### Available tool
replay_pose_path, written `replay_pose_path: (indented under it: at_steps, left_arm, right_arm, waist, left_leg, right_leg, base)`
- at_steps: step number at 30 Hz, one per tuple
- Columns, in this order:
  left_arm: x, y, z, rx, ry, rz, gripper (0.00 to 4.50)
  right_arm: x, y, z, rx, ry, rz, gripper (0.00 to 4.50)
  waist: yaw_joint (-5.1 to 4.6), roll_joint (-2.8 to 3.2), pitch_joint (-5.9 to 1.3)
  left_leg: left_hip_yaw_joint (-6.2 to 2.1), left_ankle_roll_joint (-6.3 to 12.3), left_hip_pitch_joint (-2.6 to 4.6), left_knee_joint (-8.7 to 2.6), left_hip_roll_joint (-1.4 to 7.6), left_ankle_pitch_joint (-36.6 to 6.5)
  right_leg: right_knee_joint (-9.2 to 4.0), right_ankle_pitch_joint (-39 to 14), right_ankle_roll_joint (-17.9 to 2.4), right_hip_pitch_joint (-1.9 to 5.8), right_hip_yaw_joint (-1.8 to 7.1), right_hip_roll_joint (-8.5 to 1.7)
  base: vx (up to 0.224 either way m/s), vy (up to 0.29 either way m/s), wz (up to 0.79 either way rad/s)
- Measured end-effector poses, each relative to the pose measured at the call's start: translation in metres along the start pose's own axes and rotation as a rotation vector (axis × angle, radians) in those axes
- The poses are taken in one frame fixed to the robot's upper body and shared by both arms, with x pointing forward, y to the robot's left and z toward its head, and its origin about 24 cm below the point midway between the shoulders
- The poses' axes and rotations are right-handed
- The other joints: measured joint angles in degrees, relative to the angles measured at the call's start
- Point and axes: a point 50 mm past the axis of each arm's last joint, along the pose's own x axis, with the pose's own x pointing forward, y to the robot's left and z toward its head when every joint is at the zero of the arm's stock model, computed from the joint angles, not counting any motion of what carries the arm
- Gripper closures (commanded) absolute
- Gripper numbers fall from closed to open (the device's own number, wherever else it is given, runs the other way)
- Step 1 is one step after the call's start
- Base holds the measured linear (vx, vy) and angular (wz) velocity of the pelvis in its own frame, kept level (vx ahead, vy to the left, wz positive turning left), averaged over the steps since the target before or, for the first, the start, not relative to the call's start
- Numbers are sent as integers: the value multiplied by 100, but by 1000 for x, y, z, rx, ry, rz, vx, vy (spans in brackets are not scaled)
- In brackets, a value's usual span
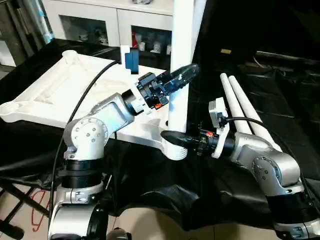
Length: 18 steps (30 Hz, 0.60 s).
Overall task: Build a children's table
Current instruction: Pick table leg
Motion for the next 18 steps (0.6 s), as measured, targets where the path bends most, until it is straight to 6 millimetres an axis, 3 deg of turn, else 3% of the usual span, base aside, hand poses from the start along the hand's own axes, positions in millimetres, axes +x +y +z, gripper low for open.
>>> replay_pose_path:
  at_steps: [10, 11, 12, 18]
  left_arm:
    - [2, 2, -1, 11, -6, 16, 262]
    - [2, 2, -2, 10, -7, 18, 262]
    - [2, 3, -2, 10, -7, 24, 262]
    - [-2, 11, -5, 9, 24, 77, 269]
  right_arm:
    - [-1, -1, 0, 6, 6, -6, 258]
    - [-1, -1, -1, 5, 7, -9, 202]
    - [-1, -1, -1, 0, 9, -15, 188]
    - [7, -2, 5, -41, -6, -35, 146]
  waist:
    - [-2, 0, 0]
    - [-2, 0, 0]
    - [-2, 0, 0]
    - [-8, 0, 0]
  left_leg:
    - [0, 0, 0, 0, 0, 0]
    - [0, 0, 0, 0, 0, 0]
    - [0, 0, 0, 0, 0, 0]
    - [0, -1, 0, 0, 0, 1]
  right_leg:
    - [0, 0, 0, 0, 0, 0]
    - [0, 0, 0, 0, 0, 0]
    - [0, 1, 0, 0, 0, 0]
    - [-2, 4, 0, 0, 1, 0]
  base:
    - [0, 0, 0]
    - [0, 0, 0]
    - [0, 0, 0]
    - [0, 0, 0]
